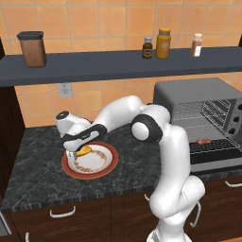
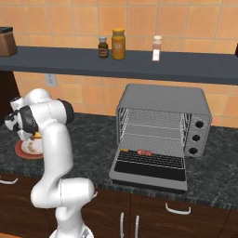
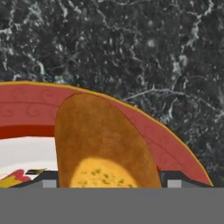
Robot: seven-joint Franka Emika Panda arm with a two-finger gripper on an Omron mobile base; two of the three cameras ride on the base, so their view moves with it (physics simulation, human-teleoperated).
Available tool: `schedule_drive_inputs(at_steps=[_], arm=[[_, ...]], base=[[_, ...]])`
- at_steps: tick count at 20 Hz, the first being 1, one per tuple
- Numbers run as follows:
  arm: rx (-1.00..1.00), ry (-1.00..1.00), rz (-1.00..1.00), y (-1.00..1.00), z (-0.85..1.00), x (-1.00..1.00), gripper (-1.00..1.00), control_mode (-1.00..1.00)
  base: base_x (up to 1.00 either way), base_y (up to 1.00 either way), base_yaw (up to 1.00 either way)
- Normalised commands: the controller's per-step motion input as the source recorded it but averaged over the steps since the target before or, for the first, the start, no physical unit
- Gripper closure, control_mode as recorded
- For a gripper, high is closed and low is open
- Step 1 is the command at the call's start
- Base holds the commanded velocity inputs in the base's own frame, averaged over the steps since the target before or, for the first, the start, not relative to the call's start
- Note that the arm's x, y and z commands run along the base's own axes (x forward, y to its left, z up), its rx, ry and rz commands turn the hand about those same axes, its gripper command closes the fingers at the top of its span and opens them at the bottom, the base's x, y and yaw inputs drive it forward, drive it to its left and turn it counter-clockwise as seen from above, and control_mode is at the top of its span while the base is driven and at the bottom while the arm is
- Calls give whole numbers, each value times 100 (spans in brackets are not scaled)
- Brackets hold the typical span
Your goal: Pick up the kebab skewer and baguette bread, and place them inside the toaster oven. Close the toaster oven door and start by setting the timer.
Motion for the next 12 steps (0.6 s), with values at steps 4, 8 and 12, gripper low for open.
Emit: schedule_drive_inputs(at_steps=[4, 8, 12], arm=[[0, 0, 5, -51, 12, -40, 100, -100], [1, 0, 5, -76, 65, -79, 100, -100], [1, -5, 0, -86, 55, -100, 100, -100]], base=[[0, 0, 0], [0, 0, 0], [0, 0, 0]])
